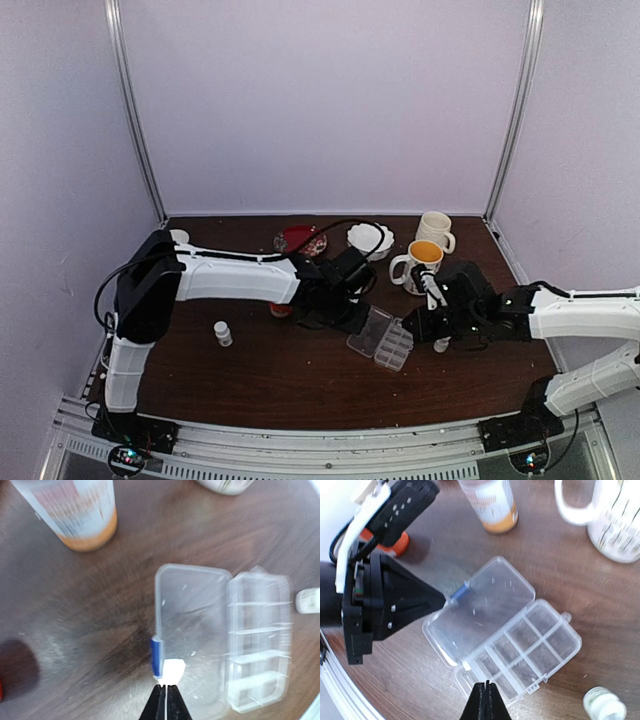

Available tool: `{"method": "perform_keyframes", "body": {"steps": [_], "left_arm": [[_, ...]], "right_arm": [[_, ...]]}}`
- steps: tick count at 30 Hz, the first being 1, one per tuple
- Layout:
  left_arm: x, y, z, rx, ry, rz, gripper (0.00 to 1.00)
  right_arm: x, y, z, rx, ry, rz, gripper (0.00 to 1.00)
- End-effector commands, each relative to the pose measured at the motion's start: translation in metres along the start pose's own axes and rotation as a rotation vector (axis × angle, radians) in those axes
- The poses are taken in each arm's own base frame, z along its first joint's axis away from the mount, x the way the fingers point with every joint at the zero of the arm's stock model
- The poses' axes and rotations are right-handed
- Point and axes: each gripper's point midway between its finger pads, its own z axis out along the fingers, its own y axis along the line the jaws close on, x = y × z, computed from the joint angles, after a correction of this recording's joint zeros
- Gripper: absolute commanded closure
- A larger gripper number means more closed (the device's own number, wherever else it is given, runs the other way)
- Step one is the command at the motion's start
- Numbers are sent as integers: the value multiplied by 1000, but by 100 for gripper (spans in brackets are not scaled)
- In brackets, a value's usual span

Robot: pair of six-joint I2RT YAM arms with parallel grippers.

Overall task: Sort the pills into containers
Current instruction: Pick up the pill bottle from the center of the board.

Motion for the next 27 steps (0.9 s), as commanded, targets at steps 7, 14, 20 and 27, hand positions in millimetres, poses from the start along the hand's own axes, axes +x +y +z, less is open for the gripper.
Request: {"method": "perform_keyframes", "body": {"steps": [7, 14, 20, 27], "left_arm": [[-58, 23, -99, -143, -230, 33, 88], [-58, 66, -140, -361, -256, 16, 38], [-51, 109, -152, -476, -237, -68, 7], [-50, 133, -155, -476, -211, -105, 3]], "right_arm": [[-52, -43, -68, 261, -273, 8, 89], [-56, -59, -95, 311, -349, 22, 50], [-57, -58, -97, 307, -350, 24, 19], [-53, -51, -85, 292, -286, 8, 0]]}}
